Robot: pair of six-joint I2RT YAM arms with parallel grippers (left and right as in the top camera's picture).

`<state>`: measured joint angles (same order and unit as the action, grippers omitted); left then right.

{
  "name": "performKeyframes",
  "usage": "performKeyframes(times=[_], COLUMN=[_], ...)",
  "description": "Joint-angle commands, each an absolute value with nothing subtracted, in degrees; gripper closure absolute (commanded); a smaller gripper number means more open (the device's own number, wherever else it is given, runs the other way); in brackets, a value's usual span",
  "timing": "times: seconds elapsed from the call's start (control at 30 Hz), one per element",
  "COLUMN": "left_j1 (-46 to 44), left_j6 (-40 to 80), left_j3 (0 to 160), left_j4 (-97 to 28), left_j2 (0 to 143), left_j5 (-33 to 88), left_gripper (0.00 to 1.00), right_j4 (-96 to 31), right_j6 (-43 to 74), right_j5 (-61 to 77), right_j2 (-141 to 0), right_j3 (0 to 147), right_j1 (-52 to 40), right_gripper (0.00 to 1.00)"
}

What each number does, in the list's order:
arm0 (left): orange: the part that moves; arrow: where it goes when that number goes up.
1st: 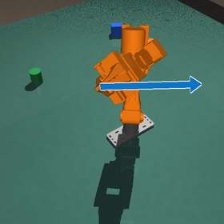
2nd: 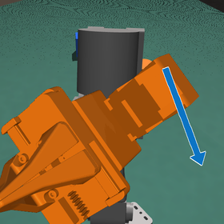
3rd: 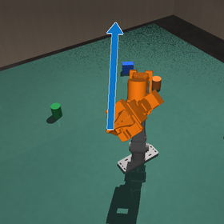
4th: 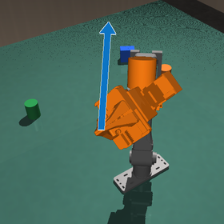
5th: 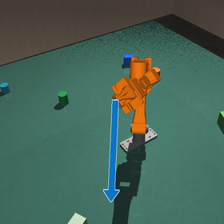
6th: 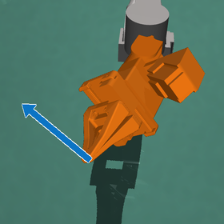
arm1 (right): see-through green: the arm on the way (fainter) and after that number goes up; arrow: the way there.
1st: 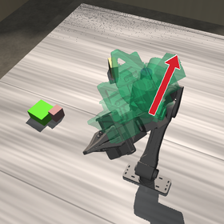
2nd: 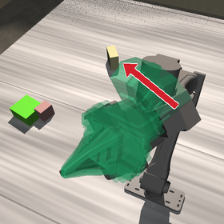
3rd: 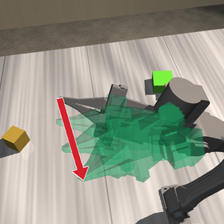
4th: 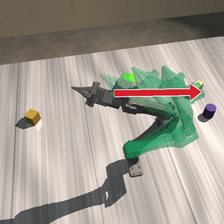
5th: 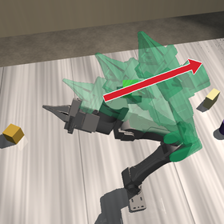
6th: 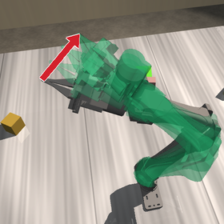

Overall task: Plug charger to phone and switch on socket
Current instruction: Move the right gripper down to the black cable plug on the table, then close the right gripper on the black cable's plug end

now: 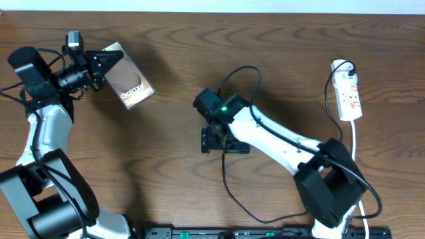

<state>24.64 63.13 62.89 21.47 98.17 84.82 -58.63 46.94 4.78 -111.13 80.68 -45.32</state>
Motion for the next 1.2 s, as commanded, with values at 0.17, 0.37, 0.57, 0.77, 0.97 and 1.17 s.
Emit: performKeyframes(times=[0.17,0.37,0.57,0.77,0.97,1.17], left_j1=[24.69,24.69,24.69,24.69,24.69,24.69], left_j6=[62.57,62.57,62.57,62.54,62.54,62.54], left_j3=[63.16,63.16,63.16,63.16,63.16,63.16], left_j4=[21.98,21.98,21.98,21.98,21.98,21.98], left_j2=[98.04,98.04,98.04,98.04,98.04,98.06], left_j5=[86.59,86.59,86.59,86.59,86.56,86.59], left_gripper=[0.92,0.92,0.92,0.93,0.93,0.93], right_j4=[-58.74,-58.78,-56.97,-56.99,-56.77,-55.09], right_j6=[54.52,56.4,56.77,56.75,56.77,56.75], right_j5=[5.06,4.38,2.94,2.87,0.34,-0.08], right_j2=[-115.44,-115.79,-116.31,-117.32,-117.34,-117.34], right_j3=[81.67,81.49,80.09,80.07,80.01,78.65], right_j1=[-49.45,-49.6,-49.6,-49.6,-49.6,-49.6], right_gripper=[0.27,0.39,0.4,0.42,0.42,0.45])
